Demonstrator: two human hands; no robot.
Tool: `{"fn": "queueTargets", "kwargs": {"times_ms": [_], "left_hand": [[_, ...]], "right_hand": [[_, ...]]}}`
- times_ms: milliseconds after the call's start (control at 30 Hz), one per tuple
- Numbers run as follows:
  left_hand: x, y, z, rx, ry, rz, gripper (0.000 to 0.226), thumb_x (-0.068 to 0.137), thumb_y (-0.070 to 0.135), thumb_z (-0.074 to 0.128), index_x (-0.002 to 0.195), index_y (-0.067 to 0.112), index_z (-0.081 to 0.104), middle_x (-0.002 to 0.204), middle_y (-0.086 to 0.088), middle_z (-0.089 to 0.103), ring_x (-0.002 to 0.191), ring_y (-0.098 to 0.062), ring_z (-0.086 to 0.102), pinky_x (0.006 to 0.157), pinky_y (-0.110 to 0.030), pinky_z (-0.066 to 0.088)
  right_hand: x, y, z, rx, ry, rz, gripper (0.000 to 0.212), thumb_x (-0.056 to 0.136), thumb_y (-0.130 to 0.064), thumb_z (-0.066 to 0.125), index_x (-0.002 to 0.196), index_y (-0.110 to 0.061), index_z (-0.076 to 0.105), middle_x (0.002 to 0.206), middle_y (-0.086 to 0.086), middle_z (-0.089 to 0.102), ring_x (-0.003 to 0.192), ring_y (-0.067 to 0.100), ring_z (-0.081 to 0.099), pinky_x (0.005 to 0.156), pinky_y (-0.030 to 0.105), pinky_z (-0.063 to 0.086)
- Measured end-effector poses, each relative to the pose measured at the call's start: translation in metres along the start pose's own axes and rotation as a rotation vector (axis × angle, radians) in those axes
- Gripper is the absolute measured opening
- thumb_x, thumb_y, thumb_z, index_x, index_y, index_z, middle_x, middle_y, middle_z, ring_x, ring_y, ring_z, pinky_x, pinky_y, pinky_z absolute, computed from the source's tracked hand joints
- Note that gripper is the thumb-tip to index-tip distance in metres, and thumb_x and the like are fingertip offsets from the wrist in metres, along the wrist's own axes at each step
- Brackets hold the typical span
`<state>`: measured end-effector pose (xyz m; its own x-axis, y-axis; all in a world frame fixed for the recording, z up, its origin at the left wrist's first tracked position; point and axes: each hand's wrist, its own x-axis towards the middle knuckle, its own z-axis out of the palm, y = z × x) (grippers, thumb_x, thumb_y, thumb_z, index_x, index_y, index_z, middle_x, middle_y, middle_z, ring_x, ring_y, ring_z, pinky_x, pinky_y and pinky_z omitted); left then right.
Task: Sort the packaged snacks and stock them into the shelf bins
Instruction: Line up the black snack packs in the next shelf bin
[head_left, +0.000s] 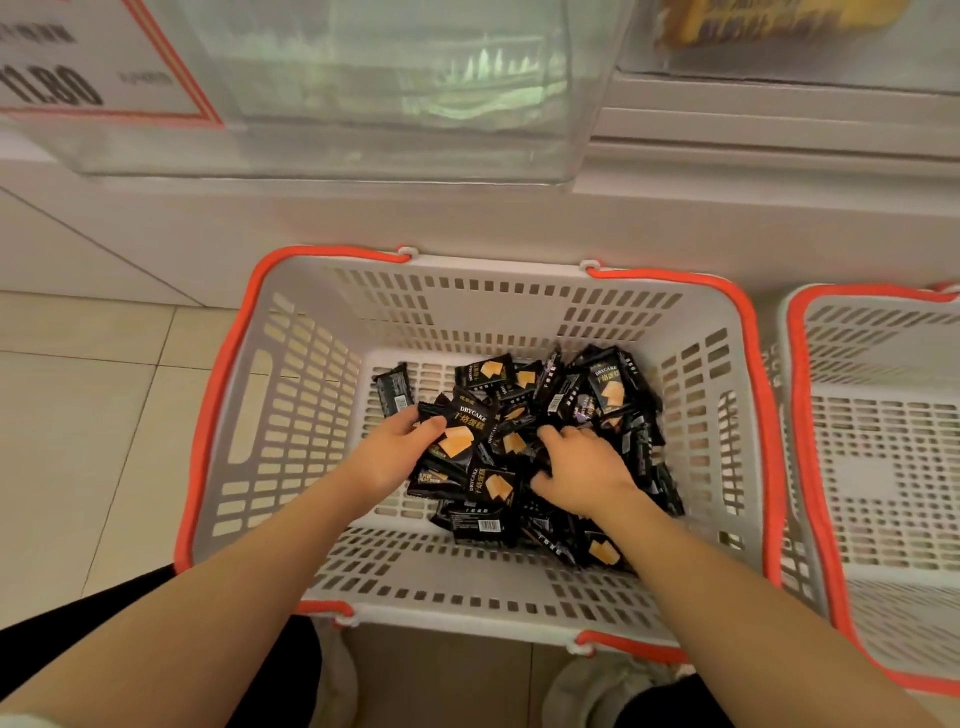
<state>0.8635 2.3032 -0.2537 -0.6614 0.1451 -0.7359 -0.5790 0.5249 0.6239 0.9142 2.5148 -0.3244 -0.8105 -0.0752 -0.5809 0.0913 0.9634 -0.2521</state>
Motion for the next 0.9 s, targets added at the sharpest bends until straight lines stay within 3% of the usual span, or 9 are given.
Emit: {"fn": "queueTargets", "kwargs": {"times_ms": [67,133,200,300,367,467,700,833,900], "left_hand": [[-0.005,0.005,-0.002,-0.019,0.004,0.002,0.009,0.096,0.039,0.045,0.095,0.033,0.051,0.086,0.027,0.046,0.076,0.012,0.054,0.059,0.002,0.033],[-0.011,0.012,-0.003,-0.05,-0.006,0.029,0.01,0.095,0.038,0.046,0.09,0.032,0.053,0.085,0.024,0.046,0.08,0.005,0.057,0.06,0.001,0.034],[-0.018,0.02,-0.005,-0.117,-0.021,0.054,0.009,0.095,0.036,0.048,0.088,0.031,0.052,0.085,0.021,0.049,0.07,0.011,0.056,0.062,-0.001,0.037],[-0.032,0.034,-0.006,-0.203,-0.039,0.104,0.016,0.094,0.035,0.048,0.103,0.026,0.057,0.099,0.009,0.063,0.083,-0.003,0.057,0.079,-0.021,0.039],[-0.047,0.045,-0.005,-0.24,-0.062,0.196,0.019,0.095,0.032,0.044,0.091,0.027,0.062,0.081,0.011,0.064,0.074,-0.004,0.056,0.073,-0.024,0.04],[-0.077,0.064,-0.007,-0.293,-0.087,0.292,0.017,0.094,0.029,0.045,0.092,0.021,0.06,0.088,0.007,0.058,0.082,-0.011,0.051,0.083,-0.029,0.041],[-0.154,0.125,-0.031,-0.612,-0.147,0.486,0.023,0.095,0.025,0.039,0.087,0.016,0.058,0.075,0.003,0.065,0.072,-0.013,0.057,0.08,-0.032,0.041],[-0.188,0.149,-0.048,-0.723,-0.195,0.591,0.026,0.093,0.024,0.036,0.088,0.014,0.059,0.08,-0.003,0.064,0.078,-0.017,0.057,0.092,-0.041,0.039],[-0.199,0.155,-0.054,-0.746,-0.203,0.632,0.026,0.094,0.025,0.035,0.092,0.014,0.058,0.082,-0.003,0.062,0.081,-0.019,0.055,0.093,-0.042,0.037]], "right_hand": [[-0.008,0.0,-0.011,0.326,0.043,0.054,0.028,0.091,-0.037,0.044,0.106,-0.014,0.05,0.082,0.005,0.06,0.072,0.021,0.059,0.058,0.03,0.045],[-0.017,-0.001,-0.021,0.684,0.097,0.178,0.024,0.094,-0.037,0.044,0.088,-0.015,0.051,0.068,0.001,0.057,0.056,0.015,0.056,0.049,0.024,0.043],[-0.028,-0.004,-0.034,1.157,0.097,0.326,0.021,0.094,-0.032,0.05,0.093,-0.012,0.056,0.081,0.006,0.063,0.063,0.02,0.06,0.059,0.027,0.052],[-0.052,-0.009,-0.057,1.606,0.087,0.306,0.012,0.092,-0.02,0.055,0.098,-0.013,0.062,0.091,0.006,0.067,0.071,0.019,0.062,0.061,0.028,0.053],[-0.07,-0.015,-0.073,1.665,0.134,0.213,0.011,0.092,-0.014,0.055,0.098,-0.01,0.063,0.084,0.001,0.067,0.069,0.013,0.062,0.062,0.027,0.051],[-0.099,-0.032,-0.104,1.665,0.21,0.078,0.013,0.091,-0.006,0.056,0.098,-0.014,0.062,0.088,0.004,0.066,0.066,0.011,0.06,0.058,0.024,0.049],[-0.165,-0.086,-0.191,1.49,0.653,-0.211,0.042,0.085,0.0,0.064,0.108,-0.035,0.055,0.106,0.004,0.062,0.086,0.016,0.066,0.063,0.024,0.056],[-0.193,-0.116,-0.225,1.409,0.832,-0.282,0.011,0.084,-0.019,0.069,0.088,-0.027,0.063,0.08,-0.007,0.067,0.077,0.007,0.065,0.063,0.025,0.057],[-0.197,-0.131,-0.236,1.398,0.911,-0.28,0.014,0.084,-0.019,0.068,0.085,-0.026,0.056,0.079,-0.004,0.061,0.072,0.006,0.062,0.068,0.031,0.056]]}}
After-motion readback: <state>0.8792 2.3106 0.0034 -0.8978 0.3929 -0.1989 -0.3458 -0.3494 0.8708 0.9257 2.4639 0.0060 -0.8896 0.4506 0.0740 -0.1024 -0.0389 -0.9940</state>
